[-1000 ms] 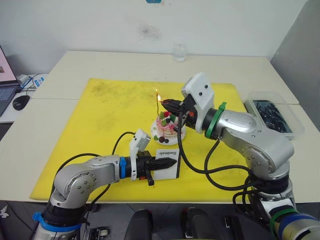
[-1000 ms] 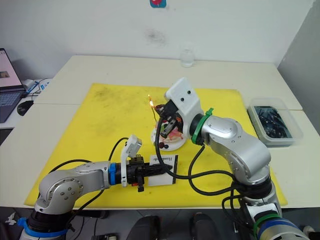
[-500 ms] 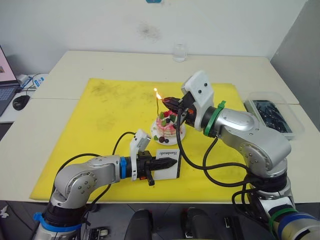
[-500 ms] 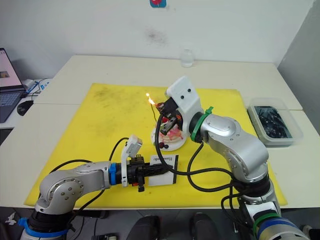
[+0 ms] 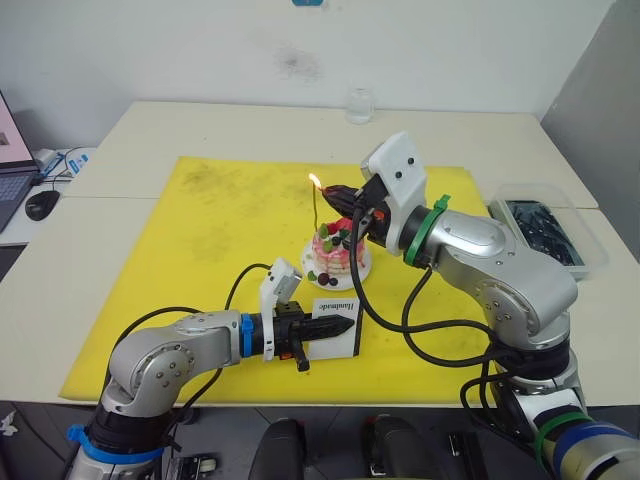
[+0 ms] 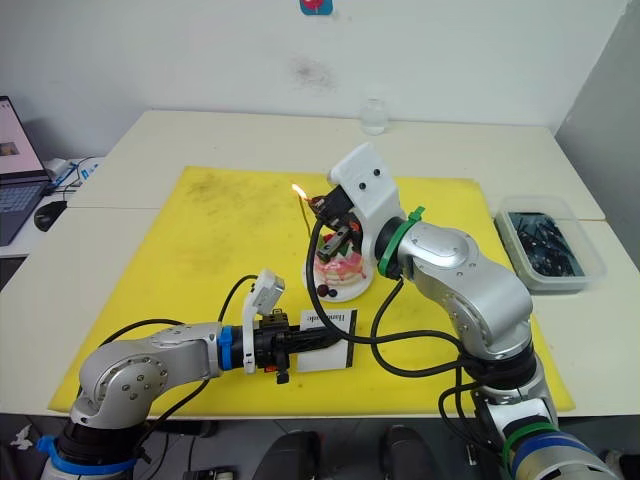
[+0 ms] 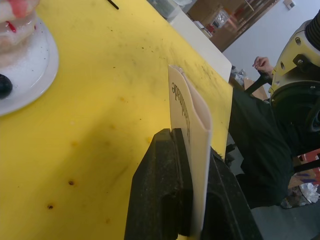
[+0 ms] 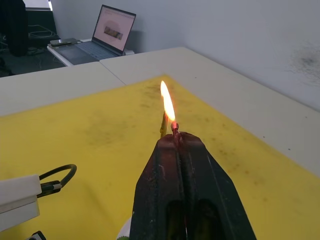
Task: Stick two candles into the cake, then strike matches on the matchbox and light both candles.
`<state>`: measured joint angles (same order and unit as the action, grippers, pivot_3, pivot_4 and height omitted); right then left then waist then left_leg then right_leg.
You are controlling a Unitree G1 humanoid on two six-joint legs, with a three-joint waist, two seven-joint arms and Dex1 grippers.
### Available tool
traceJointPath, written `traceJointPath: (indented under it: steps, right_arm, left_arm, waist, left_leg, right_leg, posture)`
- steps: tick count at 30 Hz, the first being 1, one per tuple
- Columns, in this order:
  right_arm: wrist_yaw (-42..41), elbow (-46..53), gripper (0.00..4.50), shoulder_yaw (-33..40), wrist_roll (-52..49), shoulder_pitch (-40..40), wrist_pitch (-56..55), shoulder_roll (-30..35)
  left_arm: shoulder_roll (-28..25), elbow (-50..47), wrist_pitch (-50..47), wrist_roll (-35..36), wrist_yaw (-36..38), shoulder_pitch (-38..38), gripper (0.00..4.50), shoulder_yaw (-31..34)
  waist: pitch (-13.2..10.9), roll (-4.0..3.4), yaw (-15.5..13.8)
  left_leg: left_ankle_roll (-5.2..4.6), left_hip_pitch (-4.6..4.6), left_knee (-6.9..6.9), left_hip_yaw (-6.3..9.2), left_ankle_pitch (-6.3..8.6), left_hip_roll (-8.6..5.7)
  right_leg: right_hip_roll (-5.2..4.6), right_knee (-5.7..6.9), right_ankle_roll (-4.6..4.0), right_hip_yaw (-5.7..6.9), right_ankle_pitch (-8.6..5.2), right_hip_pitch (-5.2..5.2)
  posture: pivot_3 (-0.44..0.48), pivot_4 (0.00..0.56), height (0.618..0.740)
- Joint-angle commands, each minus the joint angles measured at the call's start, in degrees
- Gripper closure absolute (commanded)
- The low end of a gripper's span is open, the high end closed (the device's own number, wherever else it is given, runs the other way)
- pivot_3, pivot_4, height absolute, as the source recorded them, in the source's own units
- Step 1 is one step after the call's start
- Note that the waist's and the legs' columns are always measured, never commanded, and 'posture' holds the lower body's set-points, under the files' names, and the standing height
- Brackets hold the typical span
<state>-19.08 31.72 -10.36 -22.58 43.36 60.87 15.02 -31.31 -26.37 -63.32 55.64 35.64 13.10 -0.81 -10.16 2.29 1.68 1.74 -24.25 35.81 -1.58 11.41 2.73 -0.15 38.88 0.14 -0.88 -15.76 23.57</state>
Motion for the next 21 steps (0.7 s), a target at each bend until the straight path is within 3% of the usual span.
traceJointPath:
  steps: [1, 21]
  right_arm:
    - [0.1, 1.3, 4.45, 0.2, 0.2, 0.9, -1.1, 0.0]
    - [-4.3, 8.1, 4.45, 2.3, -5.1, -2.8, 2.8, 5.4]
  left_arm:
    - [0.2, -0.8, 0.5, 0.5, 0.3, 0.6, 4.5, -0.1]
    - [-0.1, -0.1, 0.1, 0.9, 0.5, 1.8, 4.5, 0.4]
  waist:
    - [0.0, 0.0, 0.0]
    - [0.0, 0.0, 0.0]
  left_leg:
    - [0.0, 0.0, 0.0, 0.0, 0.0, 0.0]
    - [0.0, -0.02, 0.0, 0.01, 0.0, 0.0]
  right_leg:
    - [0.0, 0.0, 0.0, 0.0, 0.0, 0.0]
    - [0.0, -0.01, 0.0, 0.0, 0.0, 0.01]
  posture:
    - [0.0, 0.15, 0.74]
    - [0.0, 0.15, 0.74]
